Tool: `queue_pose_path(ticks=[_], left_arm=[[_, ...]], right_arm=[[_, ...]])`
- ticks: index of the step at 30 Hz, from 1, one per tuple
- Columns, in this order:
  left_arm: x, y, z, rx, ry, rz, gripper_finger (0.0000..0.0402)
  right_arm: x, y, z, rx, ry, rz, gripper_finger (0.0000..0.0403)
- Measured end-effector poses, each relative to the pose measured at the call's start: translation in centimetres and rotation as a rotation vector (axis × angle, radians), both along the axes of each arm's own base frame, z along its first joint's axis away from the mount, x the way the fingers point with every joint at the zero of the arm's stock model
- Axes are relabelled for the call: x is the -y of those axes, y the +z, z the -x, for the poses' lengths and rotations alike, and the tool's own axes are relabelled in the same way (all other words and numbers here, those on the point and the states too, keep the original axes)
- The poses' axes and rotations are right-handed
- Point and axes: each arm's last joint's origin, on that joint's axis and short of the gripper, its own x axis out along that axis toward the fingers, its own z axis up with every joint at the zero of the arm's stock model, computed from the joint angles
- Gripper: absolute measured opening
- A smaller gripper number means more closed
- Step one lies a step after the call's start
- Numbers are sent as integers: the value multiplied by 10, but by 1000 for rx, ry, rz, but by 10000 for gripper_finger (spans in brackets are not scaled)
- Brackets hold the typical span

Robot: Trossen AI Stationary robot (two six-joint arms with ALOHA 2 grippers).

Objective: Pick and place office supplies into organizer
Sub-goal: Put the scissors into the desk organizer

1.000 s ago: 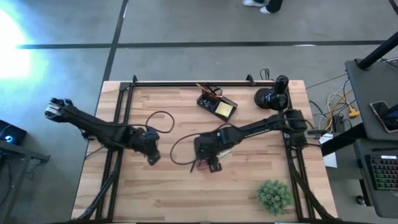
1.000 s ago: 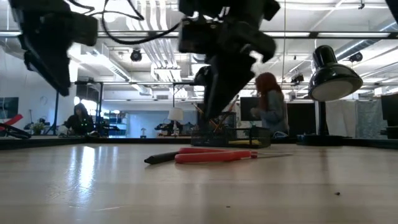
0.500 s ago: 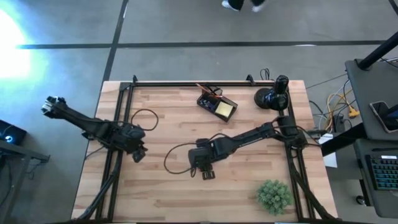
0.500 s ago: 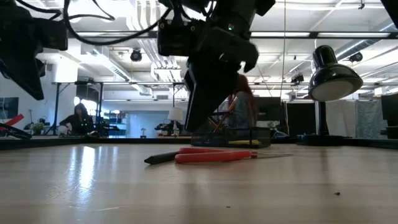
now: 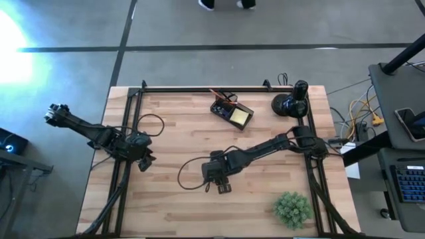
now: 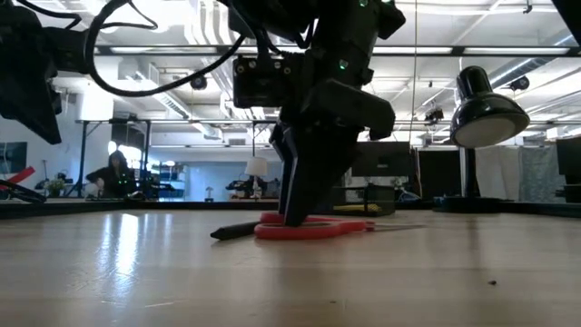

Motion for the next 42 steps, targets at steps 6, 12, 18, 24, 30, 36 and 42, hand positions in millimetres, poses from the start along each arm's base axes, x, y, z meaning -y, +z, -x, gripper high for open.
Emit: queue_pose_path(ticks=[6,12,18,24,30,36,42], left_arm=[[0,0,-1,-4,3,-8,175],[1,-2,-3,-15,7,-20,175],[1,-3,-4,-26,7,-24,175],[1,-3,-4,-27,7,-24,175],[1,-3,-4,-25,5,-26,175],[1,-3,-4,-24,-16,-47,175],[0,-3,-4,-11,3,-81,175]], right_arm=[[12,-5,-2,-7,-18,27,171],[21,-16,-5,-50,-17,-52,171],[20,-24,-5,-72,-16,-53,146],[19,-23,-5,-78,-89,-84,67],[18,2,0,-21,-249,-93,33],[25,65,13,241,-646,6,29],[42,139,60,796,-1272,302,29]])
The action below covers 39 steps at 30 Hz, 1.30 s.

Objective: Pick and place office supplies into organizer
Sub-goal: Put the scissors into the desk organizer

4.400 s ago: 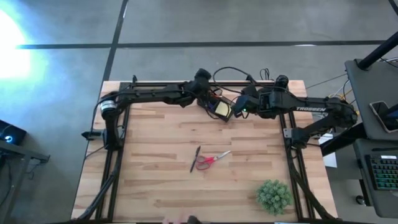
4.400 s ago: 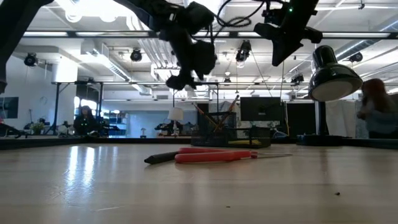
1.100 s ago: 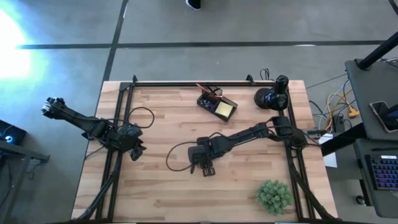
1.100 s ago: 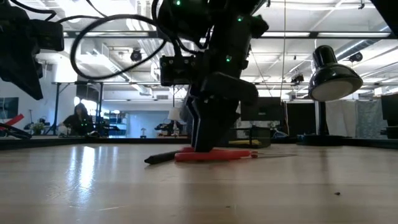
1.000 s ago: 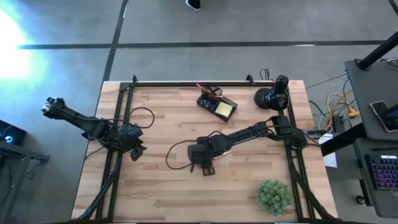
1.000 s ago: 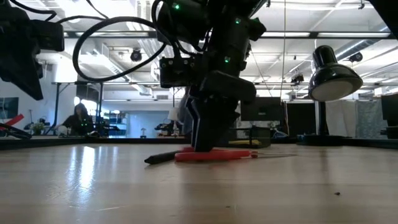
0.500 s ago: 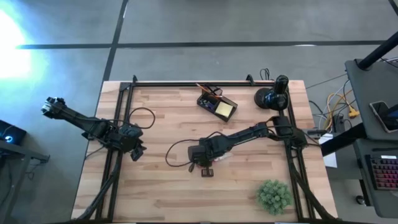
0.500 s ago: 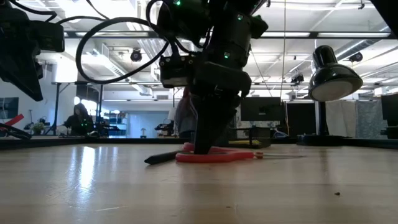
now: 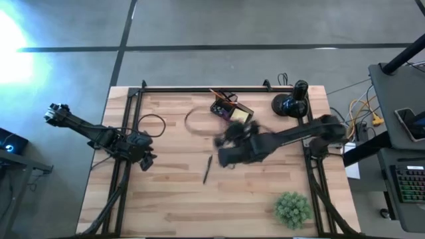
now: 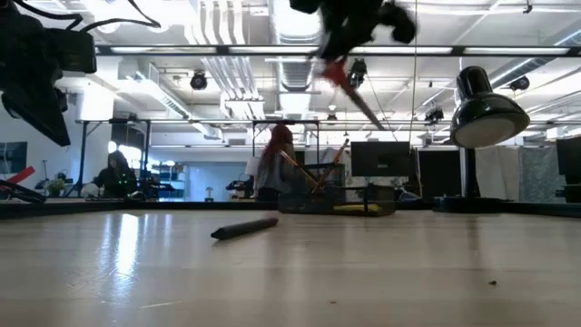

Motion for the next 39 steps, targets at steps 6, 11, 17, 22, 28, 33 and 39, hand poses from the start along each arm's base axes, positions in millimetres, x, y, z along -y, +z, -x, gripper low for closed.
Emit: queue_pose_path(ticks=[6,11,17,22,28,33,39], left_arm=[[-3,1,-1,37,34,-93,175],[-4,2,-2,68,63,-144,175],[-3,5,-5,111,69,-127,175],[-3,4,-8,119,93,-156,175],[-2,3,-12,120,99,-231,175],[-1,0,-16,93,95,-246,175],[1,-4,-19,58,89,-263,175]], right_arm=[[55,26,30,374,-399,225,29],[110,18,25,339,-550,288,29],[157,11,19,433,-699,328,29],[198,16,7,522,-779,307,29],[229,18,-25,414,-666,300,29],[239,-2,-49,352,-594,342,29],[235,-28,-63,290,-546,334,29]])
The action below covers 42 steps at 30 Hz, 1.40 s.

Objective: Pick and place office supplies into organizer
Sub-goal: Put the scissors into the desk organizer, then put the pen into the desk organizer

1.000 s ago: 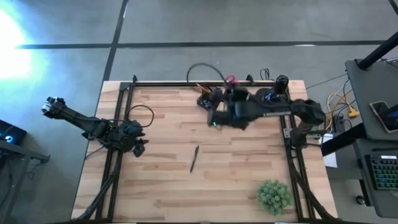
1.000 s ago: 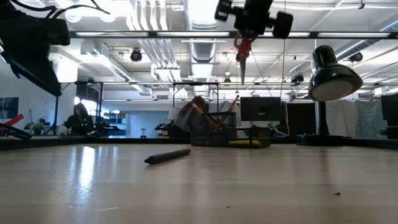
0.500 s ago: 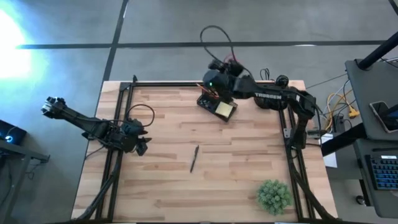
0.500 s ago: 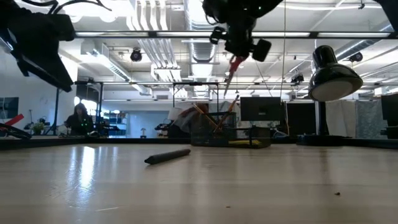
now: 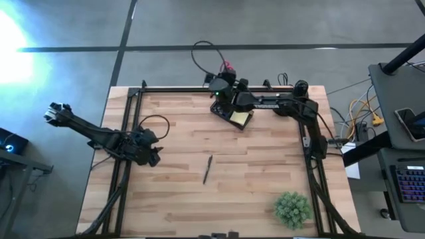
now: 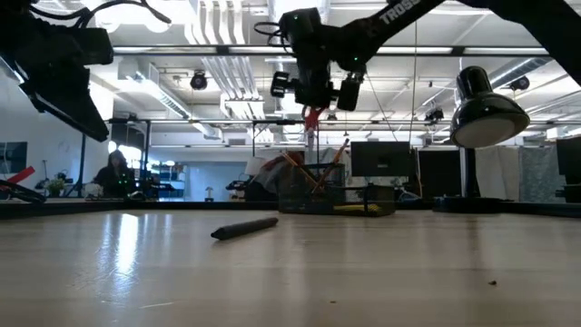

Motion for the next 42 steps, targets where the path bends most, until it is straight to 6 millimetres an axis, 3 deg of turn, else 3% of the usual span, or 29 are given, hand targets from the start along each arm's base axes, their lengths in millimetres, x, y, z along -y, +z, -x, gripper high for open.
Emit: queue_pose_path(ticks=[13,17,22,31,35,38,42], left_arm=[[2,-7,-5,-80,-58,-59,175],[3,-7,-5,-85,-64,-48,175],[3,-7,-5,-86,-69,-40,175],[3,-7,-5,-89,-74,-33,175],[4,-7,-4,-94,-80,-12,175],[5,-8,-5,-101,-71,50,175],[7,-13,-6,-129,-58,115,175]], right_arm=[[-7,-54,-10,-275,56,-102,30],[-16,-66,-4,-208,63,-175,58],[-37,-57,2,-67,71,-214,123],[-78,0,13,-234,221,-192,205],[-90,16,25,-278,638,-495,210],[-104,5,31,-258,935,-824,204],[-129,-23,29,-60,867,-1121,193]])
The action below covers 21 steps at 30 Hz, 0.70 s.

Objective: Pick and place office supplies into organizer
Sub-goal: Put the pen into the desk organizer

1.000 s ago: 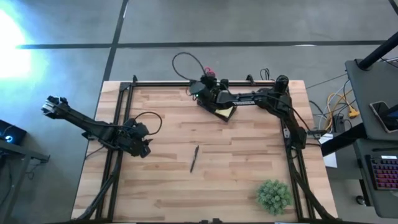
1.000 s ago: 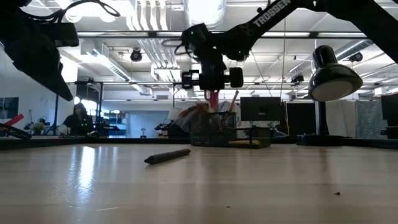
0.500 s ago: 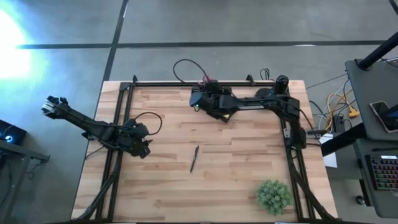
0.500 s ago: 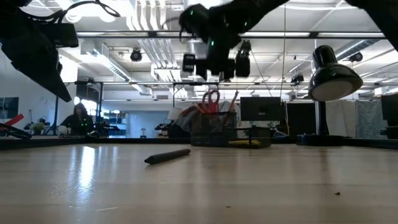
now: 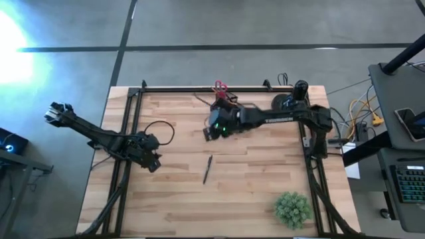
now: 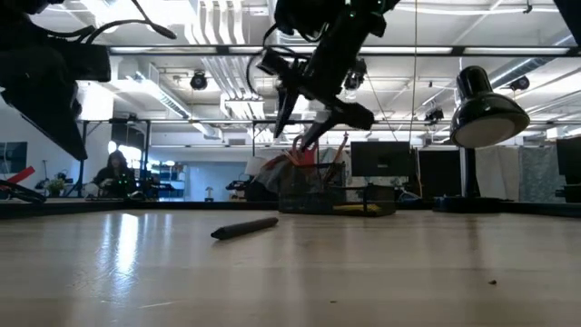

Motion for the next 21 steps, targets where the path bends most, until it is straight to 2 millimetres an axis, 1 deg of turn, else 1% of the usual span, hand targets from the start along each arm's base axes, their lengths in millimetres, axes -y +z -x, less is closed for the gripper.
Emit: queue_pose_path(ticks=[5,7,10,13,18,21], left_arm=[[2,-1,-4,3,-38,9,175],[5,1,-7,34,-77,25,175],[8,5,-13,91,-129,53,175],[9,6,-16,120,-133,68,175],[10,6,-17,121,-133,68,175],[11,5,-18,117,-135,68,175]], right_arm=[[-40,-38,-19,-41,-125,-136,192],[-57,-43,-27,-32,-167,-176,198],[-76,-49,-38,-31,-238,-255,206],[-84,-62,-44,-86,-311,-302,213],[-89,-59,-55,-153,-404,-319,214],[-89,-65,-61,-233,-422,-293,215]])
